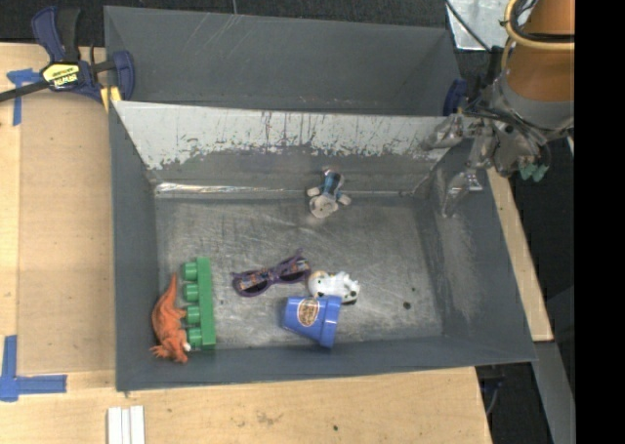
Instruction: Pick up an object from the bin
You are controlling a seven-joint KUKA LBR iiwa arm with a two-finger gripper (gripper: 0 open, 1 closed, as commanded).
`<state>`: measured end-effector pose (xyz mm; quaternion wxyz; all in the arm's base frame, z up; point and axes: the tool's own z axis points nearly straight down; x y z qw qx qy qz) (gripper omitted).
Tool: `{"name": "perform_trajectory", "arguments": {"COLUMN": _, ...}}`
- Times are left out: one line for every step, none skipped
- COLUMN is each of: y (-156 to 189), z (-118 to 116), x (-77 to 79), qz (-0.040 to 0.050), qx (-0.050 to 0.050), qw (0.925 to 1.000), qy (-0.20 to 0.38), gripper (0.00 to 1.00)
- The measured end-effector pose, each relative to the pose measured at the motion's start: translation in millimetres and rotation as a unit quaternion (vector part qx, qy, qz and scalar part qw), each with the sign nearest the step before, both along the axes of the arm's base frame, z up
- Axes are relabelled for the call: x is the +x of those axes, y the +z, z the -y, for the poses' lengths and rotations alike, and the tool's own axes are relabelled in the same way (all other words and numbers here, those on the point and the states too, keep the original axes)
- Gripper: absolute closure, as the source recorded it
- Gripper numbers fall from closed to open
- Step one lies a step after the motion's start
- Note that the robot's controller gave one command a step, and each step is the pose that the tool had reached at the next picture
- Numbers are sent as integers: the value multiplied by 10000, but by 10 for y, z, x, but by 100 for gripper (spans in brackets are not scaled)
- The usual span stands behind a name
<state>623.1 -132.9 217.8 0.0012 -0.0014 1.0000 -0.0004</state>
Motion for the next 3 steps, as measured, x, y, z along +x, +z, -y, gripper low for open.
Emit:
{"name": "perform_trajectory", "arguments": {"y": 0, "z": 0, "x": 0, "qz": 0, "qx": 0, "qw": 10000, "qy": 0, "gripper": 0}}
{"name": "perform_trajectory", "arguments": {"y": -552, "z": -282, "x": 1, "qz": 27, "qx": -7, "qw": 9991, "qy": 417, "gripper": 0}}
{"name": "perform_trajectory", "arguments": {"y": -724, "z": -577, "x": 28, "qz": 3, "qx": -1, "qw": 9868, "qy": 1620, "gripper": 0}}
